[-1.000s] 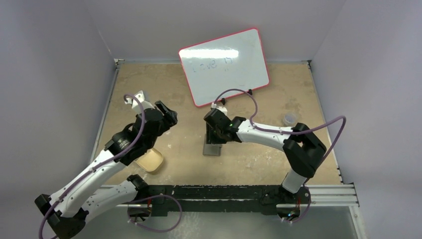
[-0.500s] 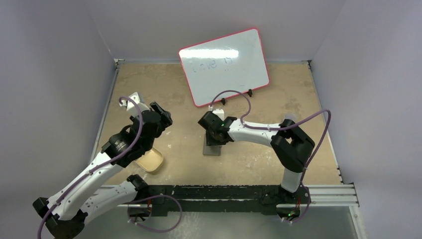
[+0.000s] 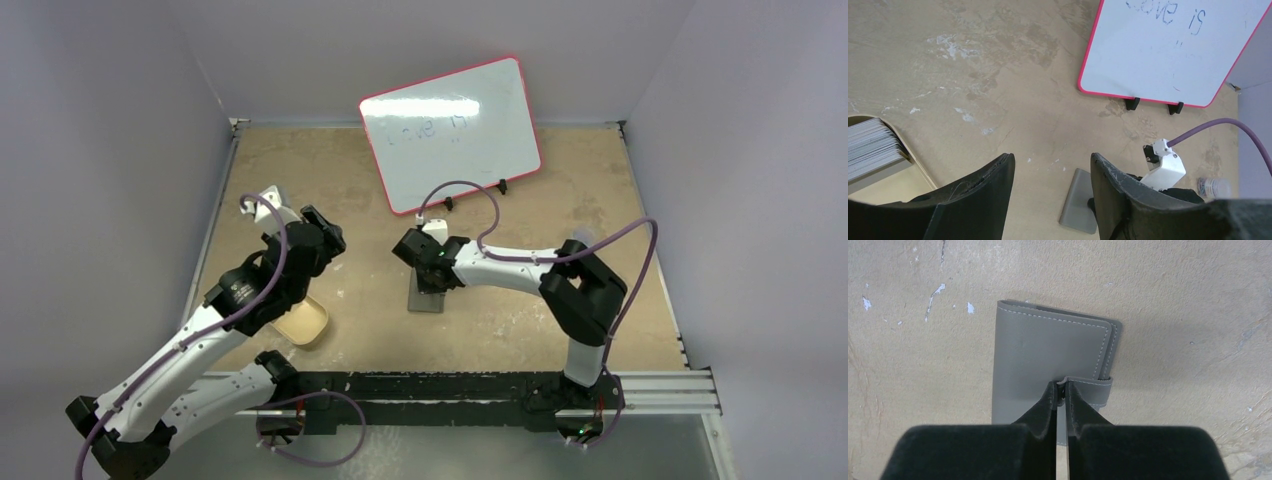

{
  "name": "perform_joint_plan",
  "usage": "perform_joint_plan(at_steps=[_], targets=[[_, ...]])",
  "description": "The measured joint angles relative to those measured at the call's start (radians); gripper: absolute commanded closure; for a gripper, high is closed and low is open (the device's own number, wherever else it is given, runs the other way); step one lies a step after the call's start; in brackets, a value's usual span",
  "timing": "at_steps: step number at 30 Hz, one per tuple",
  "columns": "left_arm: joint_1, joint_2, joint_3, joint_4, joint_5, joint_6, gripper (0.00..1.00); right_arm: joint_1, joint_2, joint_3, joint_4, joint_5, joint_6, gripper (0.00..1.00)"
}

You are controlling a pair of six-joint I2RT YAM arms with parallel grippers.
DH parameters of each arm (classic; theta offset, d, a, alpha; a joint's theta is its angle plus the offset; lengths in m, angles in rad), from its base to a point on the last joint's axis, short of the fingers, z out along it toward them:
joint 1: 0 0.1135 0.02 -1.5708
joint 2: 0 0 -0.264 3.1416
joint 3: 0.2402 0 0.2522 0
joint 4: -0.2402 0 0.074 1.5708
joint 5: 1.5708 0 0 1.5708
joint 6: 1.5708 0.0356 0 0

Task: Put the credit cards into the card holder
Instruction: Open the card holder at the center of the board.

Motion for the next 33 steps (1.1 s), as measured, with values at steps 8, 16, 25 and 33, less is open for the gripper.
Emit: perform_joint_plan(at_steps=[8, 16, 25, 33], targets=[[0.000, 0.024, -0.043, 0.031, 0.028, -0.003, 0.44, -0.002, -0.071, -0.064, 0.047, -0.042, -0.025, 1.00], [0.000, 0.182, -0.141, 0.108, 0.148, -0.011, 0.44, -0.003, -0.276, -0.144, 0.163, -0.180, -0.035, 1.00], [0.011, 0.255, -0.155, 0.222, 0.346, -0.011, 0.44, -0.018, -0.356, -0.214, 0.279, -0.273, -0.009, 1.00], [0.016, 0.327, -0.181, 0.282, 0.470, -0.010, 0.45, -0.076, -0.410, -0.292, 0.331, -0.338, 0.018, 1.00]])
